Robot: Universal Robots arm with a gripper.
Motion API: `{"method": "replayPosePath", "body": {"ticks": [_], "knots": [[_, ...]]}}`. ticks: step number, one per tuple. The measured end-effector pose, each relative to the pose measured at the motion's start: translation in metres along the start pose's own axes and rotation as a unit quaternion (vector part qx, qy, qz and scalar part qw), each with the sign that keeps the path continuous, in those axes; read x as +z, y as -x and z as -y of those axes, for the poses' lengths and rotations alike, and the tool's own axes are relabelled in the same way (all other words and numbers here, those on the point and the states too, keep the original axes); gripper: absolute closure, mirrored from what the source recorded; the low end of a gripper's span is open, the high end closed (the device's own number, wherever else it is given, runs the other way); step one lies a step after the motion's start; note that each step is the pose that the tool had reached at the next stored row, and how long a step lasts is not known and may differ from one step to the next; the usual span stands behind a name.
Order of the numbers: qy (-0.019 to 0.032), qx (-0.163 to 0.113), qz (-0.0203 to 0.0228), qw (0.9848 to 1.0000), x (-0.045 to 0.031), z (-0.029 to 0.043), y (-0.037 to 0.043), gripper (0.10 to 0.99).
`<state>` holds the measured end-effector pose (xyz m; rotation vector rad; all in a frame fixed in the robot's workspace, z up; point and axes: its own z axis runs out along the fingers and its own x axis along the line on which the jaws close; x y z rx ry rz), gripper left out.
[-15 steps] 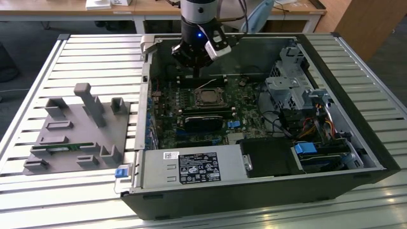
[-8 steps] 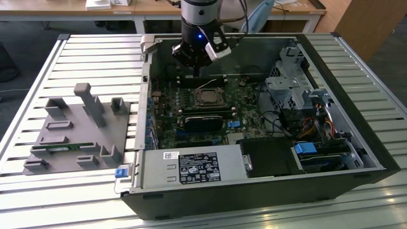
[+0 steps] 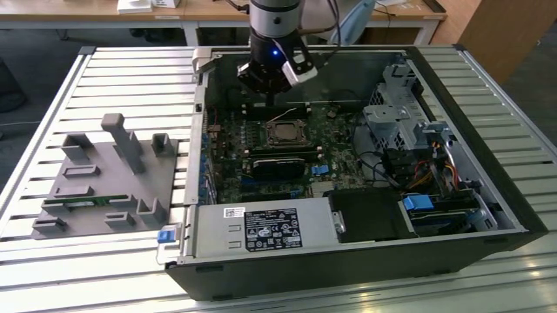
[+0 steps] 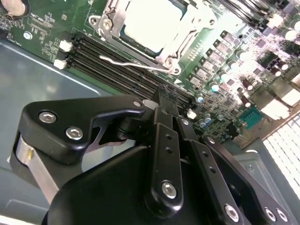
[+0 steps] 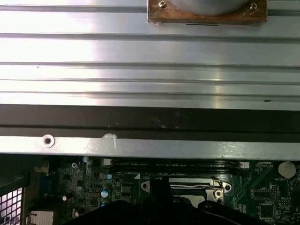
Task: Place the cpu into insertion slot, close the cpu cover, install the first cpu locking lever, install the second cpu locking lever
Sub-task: 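Install the first cpu locking lever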
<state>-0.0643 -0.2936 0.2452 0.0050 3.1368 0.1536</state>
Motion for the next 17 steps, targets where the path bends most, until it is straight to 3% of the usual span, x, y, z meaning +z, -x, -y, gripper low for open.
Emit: {"method": "replayPosePath", "body": {"ticks": [5, 9, 17], "knots": [[0.0001, 0.000, 0.0001, 1.0000, 0.0038, 0.0003, 0.0084, 0.980], [0.0000, -0.015, -0.0014, 0.9999, 0.0068, 0.0006, 0.0100, 0.980], [0.0000, -0.016, -0.0016, 0.9999, 0.0118, 0.0010, 0.0167, 0.980]]}}
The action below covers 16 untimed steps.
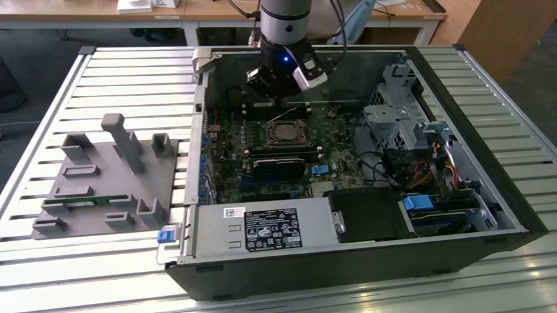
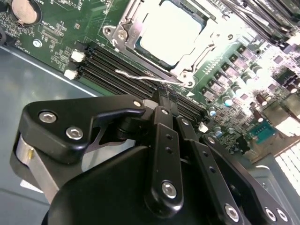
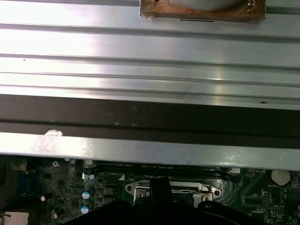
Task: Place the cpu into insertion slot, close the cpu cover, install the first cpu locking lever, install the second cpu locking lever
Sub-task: 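Install the first cpu locking lever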
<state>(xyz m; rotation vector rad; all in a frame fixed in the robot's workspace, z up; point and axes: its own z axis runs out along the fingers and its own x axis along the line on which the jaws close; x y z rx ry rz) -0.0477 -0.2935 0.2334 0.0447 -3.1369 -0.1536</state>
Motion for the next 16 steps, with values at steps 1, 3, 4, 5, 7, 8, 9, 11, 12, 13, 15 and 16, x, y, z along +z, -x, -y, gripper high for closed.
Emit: {"method": "replayPosePath", "body": {"ticks": [1, 3, 4, 5, 7, 8, 9, 11, 12, 13, 15, 16], "knots": [[0.0000, 0.000, 0.0000, 1.0000, 0.0005, 0.0000, 0.0011, 0.980], [0.0000, 0.000, 0.0000, 1.0000, 0.0012, 0.0000, 0.0030, 0.980], [0.0000, 0.000, 0.0000, 1.0000, 0.0015, 0.0000, 0.0040, 0.980], [0.0000, 0.000, 0.0000, 1.0000, 0.0017, -0.0001, 0.0047, 0.980], [0.0000, 0.000, 0.0001, 1.0000, 0.0020, -0.0005, 0.0056, 0.980], [0.0000, 0.000, 0.0000, 1.0000, 0.0021, -0.0007, 0.0063, 0.980], [0.0000, 0.000, 0.0000, 1.0000, 0.0024, -0.0009, 0.0070, 0.980], [0.0000, 0.000, 0.0000, 1.0000, 0.0030, -0.0012, 0.0086, 0.980], [0.0001, 0.000, 0.0001, 1.0000, 0.0034, -0.0014, 0.0093, 0.980], [0.0001, 0.000, 0.0000, 1.0000, 0.0038, -0.0015, 0.0101, 0.980], [0.0001, 0.000, 0.0000, 1.0000, 0.0053, -0.0017, 0.0122, 0.980], [0.0001, 0.000, 0.0001, 1.0000, 0.0061, -0.0018, 0.0133, 0.980]]}}
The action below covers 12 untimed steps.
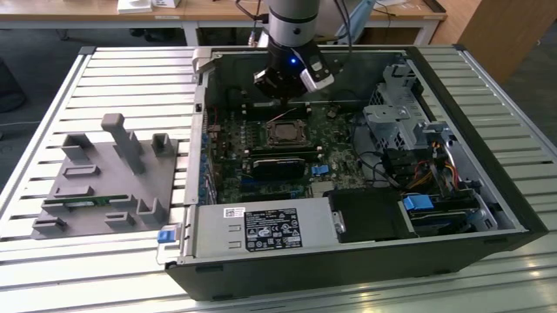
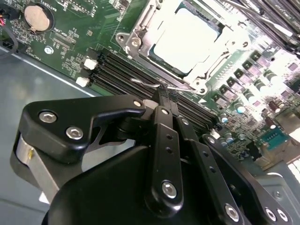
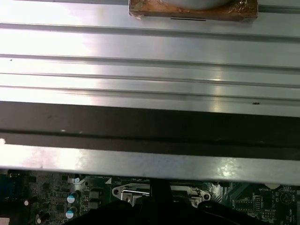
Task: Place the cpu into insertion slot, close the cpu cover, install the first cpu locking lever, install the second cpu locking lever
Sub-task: 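Install the first cpu locking lever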
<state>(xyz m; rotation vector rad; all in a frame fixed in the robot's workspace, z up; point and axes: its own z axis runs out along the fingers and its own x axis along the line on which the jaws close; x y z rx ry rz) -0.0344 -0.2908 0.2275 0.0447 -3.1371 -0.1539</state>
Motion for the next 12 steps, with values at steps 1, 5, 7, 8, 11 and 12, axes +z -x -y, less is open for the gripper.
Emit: {"method": "replayPosePath", "body": {"ticks": [1, 5, 7, 8, 11, 12], "knots": [[0.0000, 0.000, 0.0000, 1.0000, 0.0007, -0.0001, 0.0011, 0.980], [-0.0001, 0.000, -0.0001, 1.0000, 0.0032, -0.0008, 0.0042, 0.980], [0.0000, 0.000, 0.0000, 1.0000, 0.0043, -0.0009, 0.0051, 0.980], [0.0000, 0.000, 0.0000, 1.0000, 0.0047, -0.0009, 0.0055, 0.980], [0.0000, 0.000, 0.0000, 1.0000, 0.0063, -0.0009, 0.0070, 0.980], [-0.0001, 0.000, 0.0000, 1.0000, 0.0068, -0.0009, 0.0076, 0.980]]}}
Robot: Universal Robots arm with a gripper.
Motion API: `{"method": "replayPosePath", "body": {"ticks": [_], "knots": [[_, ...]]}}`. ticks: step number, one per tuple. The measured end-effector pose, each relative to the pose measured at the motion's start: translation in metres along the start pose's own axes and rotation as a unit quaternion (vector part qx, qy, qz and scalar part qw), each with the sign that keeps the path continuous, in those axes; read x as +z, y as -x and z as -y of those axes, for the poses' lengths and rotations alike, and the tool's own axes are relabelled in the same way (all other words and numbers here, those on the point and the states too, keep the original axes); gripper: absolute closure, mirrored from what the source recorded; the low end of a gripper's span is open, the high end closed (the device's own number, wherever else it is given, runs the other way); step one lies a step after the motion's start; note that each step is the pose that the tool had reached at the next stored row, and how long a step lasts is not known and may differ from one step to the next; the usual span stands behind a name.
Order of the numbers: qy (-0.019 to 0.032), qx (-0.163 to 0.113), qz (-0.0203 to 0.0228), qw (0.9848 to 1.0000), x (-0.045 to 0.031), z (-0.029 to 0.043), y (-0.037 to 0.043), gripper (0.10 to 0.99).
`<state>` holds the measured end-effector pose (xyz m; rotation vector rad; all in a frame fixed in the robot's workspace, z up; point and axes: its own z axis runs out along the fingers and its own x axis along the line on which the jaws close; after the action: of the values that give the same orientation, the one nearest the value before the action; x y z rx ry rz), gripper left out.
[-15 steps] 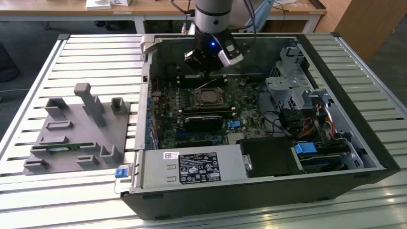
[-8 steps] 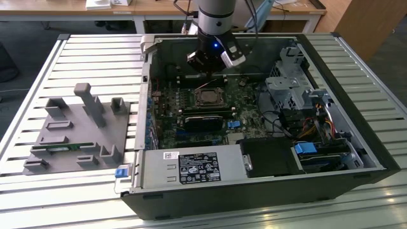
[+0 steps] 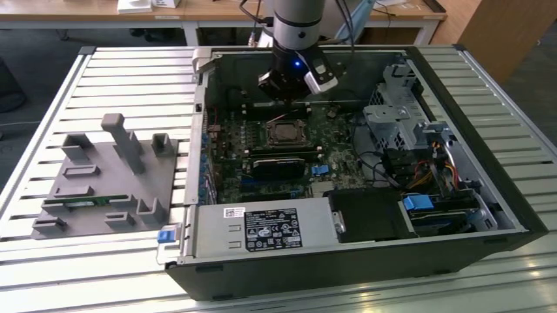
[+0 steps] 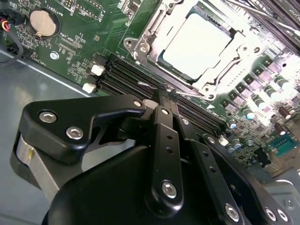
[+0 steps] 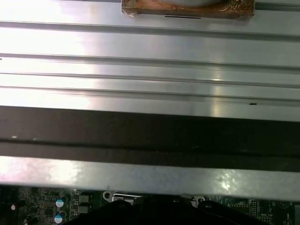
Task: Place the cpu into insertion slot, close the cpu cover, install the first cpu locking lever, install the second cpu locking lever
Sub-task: 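Install the first cpu locking lever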
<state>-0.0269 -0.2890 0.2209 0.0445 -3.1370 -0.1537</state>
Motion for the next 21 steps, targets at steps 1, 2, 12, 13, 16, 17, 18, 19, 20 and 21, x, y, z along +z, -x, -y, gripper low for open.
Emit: {"method": "replayPosePath", "body": {"ticks": [1, 2, 12, 13, 16, 17, 18, 19, 20, 21], "knots": [[0.0000, 0.000, 0.0000, 1.0000, 0.0005, 0.0000, 0.0006, 0.980], [0.0000, 0.000, 0.0000, 1.0000, 0.0010, 0.0001, 0.0013, 0.980], [0.0000, 0.000, 0.0000, 1.0000, 0.0066, 0.0008, 0.0084, 0.980], [0.0000, 0.000, 0.0000, 1.0000, 0.0073, 0.0008, 0.0089, 0.980], [0.0000, 0.000, 0.0000, 1.0000, 0.0095, 0.0011, 0.0097, 0.980], [0.0000, 0.000, 0.0000, 1.0000, 0.0104, 0.0012, 0.0099, 0.980], [0.0000, 0.000, 0.0000, 1.0000, 0.0113, 0.0013, 0.0100, 0.980], [0.0000, 0.000, 0.0000, 1.0000, 0.0121, 0.0014, 0.0101, 0.980], [0.0000, 0.000, 0.0000, 1.0000, 0.0130, 0.0015, 0.0103, 0.980], [0.0000, 0.000, 0.0000, 1.0000, 0.0138, 0.0015, 0.0104, 0.980]]}}
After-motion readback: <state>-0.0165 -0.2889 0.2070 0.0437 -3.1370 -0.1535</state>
